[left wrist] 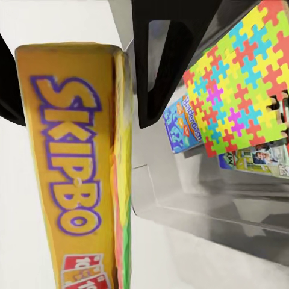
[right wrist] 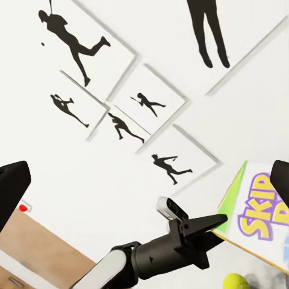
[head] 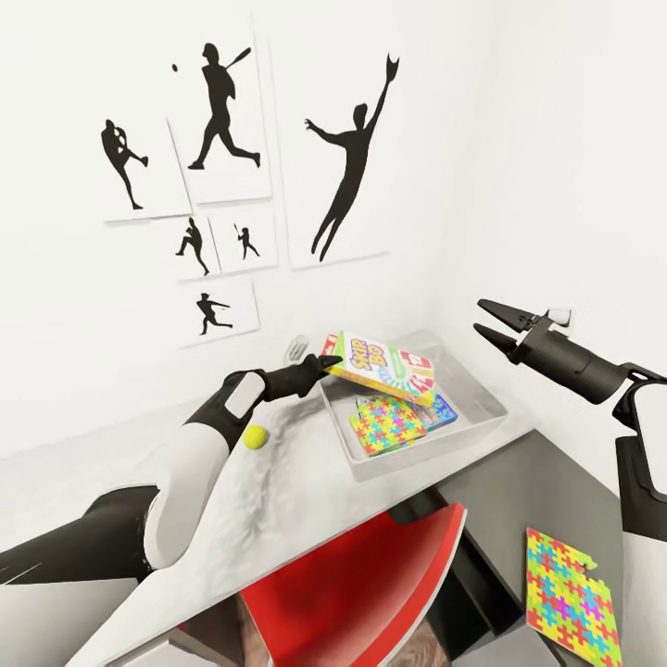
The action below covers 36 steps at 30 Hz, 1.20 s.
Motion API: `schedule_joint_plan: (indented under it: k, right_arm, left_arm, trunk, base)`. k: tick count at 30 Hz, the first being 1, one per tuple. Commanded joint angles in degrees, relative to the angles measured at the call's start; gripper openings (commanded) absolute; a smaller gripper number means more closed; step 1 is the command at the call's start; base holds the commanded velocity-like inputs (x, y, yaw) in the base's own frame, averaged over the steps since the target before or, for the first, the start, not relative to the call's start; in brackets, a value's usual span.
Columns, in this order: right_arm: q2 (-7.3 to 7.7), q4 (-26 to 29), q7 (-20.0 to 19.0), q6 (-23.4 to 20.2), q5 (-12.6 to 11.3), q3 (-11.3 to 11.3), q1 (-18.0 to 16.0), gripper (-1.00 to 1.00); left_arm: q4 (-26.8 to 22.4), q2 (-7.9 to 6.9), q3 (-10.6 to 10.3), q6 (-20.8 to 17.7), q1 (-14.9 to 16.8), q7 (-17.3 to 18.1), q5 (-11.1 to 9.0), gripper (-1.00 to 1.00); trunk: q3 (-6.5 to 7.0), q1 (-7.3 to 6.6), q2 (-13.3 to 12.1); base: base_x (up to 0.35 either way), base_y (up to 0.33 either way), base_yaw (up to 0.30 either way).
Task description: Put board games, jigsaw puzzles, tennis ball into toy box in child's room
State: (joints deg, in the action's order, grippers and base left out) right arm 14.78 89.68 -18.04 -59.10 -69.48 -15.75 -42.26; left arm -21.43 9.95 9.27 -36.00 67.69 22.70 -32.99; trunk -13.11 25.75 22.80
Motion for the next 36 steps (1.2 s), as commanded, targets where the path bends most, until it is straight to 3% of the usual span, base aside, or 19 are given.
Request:
schedule_joint_plan:
  k: [1, 36]
  right_arm:
    - [-0.01, 0.01, -0.56, -0.22, 0.58, -0.07, -0.11, 1.0]
    - [0.11, -0.02, -0.41, -0.25, 0.57, -0.07, -0.34, 1.0]
  left_arm:
    - [-0.06, 0.05, 0.4, -0.6, 0.19, 0.06, -0.1, -1.0]
    - [-0.46, 0.05, 0.4, -2.97, 3.72, 0.49, -2.66, -1.0]
  trunk:
    - [-0.17, 0.03, 0.12]
    - [-2.1, 0.03, 0.12]
  base:
    - [0.0, 0.0, 0.0]
    - [0.0, 0.0, 0.0]
